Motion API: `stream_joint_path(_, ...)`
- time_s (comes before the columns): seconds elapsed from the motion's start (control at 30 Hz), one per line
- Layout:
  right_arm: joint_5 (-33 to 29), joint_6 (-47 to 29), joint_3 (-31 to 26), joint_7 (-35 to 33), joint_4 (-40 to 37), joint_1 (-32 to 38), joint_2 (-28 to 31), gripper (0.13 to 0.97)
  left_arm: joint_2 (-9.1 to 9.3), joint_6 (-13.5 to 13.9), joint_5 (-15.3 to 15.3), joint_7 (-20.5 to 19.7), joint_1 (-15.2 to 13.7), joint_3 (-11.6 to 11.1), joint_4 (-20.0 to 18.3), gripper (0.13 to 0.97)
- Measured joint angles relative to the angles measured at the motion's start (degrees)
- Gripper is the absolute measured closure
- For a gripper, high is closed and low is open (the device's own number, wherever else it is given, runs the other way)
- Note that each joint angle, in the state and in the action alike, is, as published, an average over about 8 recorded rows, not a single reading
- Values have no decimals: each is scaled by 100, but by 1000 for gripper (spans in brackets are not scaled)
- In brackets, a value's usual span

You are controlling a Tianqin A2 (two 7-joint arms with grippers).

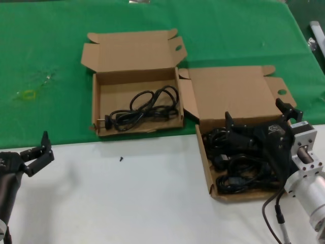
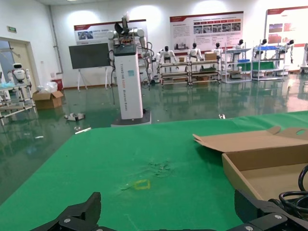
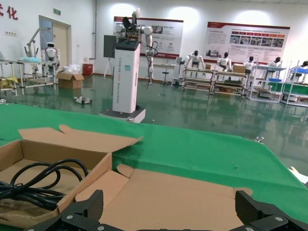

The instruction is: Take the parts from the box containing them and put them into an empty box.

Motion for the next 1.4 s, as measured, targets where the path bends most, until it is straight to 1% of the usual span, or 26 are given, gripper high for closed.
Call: stream_joint_path(1.4,0,0,0,0,0,0,0,129,0,0,0,0,0,0,0,132)
